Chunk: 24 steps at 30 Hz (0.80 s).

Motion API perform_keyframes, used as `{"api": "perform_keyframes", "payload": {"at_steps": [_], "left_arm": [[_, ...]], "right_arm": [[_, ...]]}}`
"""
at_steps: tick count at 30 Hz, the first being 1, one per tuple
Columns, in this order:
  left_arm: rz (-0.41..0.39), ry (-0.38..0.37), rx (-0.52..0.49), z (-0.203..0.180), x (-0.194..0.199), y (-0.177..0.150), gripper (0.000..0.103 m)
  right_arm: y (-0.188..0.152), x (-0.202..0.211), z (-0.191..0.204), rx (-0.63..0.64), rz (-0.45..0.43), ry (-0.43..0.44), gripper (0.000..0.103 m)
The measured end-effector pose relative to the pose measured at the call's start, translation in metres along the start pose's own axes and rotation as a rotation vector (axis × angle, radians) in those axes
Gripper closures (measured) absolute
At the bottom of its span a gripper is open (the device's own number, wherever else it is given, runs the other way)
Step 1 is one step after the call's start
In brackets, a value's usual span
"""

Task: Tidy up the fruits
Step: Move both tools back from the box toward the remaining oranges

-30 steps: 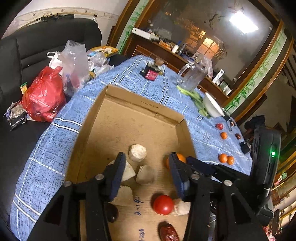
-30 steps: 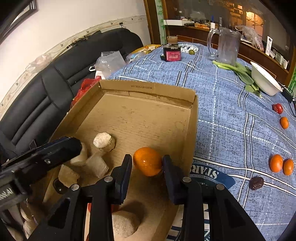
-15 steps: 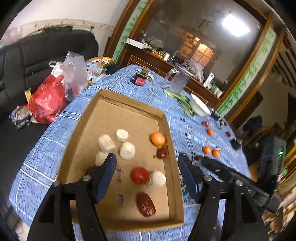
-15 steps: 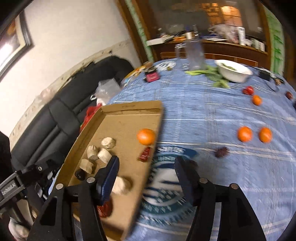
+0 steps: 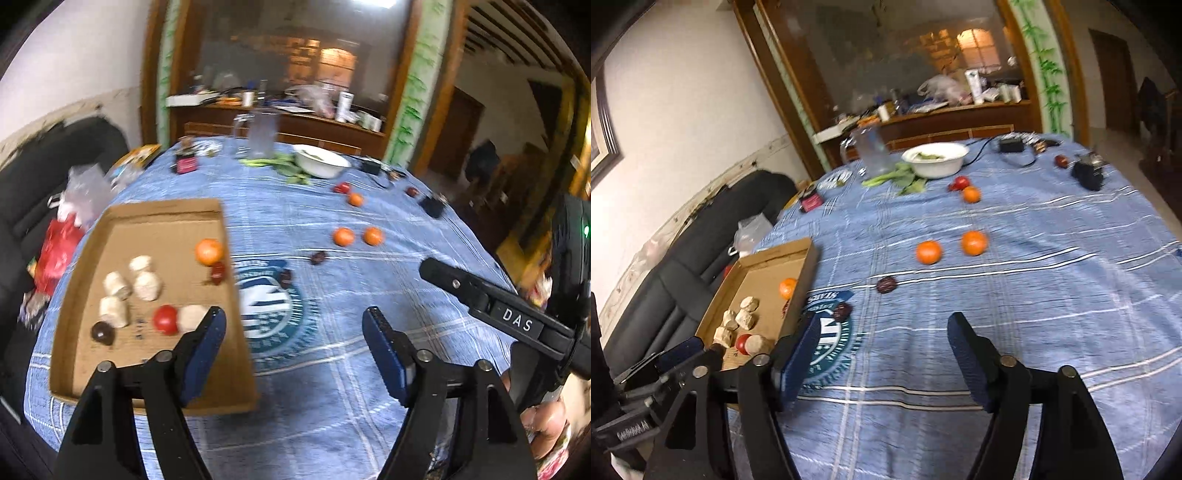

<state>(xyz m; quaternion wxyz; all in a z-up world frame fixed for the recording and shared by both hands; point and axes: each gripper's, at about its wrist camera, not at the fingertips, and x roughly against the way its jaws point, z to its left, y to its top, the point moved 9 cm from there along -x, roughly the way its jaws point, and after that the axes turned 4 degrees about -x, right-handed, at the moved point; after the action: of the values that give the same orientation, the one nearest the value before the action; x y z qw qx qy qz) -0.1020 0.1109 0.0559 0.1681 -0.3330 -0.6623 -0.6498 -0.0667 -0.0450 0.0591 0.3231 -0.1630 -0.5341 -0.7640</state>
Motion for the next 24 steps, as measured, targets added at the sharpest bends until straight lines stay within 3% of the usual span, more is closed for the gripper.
{"api": "perform_keyframes", "payload": {"at_steps": [7,13,24], "left_arm": [[0.026,0.005,-0.115,-0.038,-0.009,-0.008,0.027],[0.041,0.078,-0.152,-0.037,-0.022,-0.013,0.027],[0.1,0.117,-0.179,-0.034,-0.061,-0.022,0.027]], "right_arm": [[0.005,0.02,-0.027,-0.023,-0.056,-0.037,0.021],[-0.003,0.009,-0.041,-0.046,-0.023,-0.05,0.02],[-0.017,-0.024,-0.069,-0.091,0.046,-0.071,0.02]]}}
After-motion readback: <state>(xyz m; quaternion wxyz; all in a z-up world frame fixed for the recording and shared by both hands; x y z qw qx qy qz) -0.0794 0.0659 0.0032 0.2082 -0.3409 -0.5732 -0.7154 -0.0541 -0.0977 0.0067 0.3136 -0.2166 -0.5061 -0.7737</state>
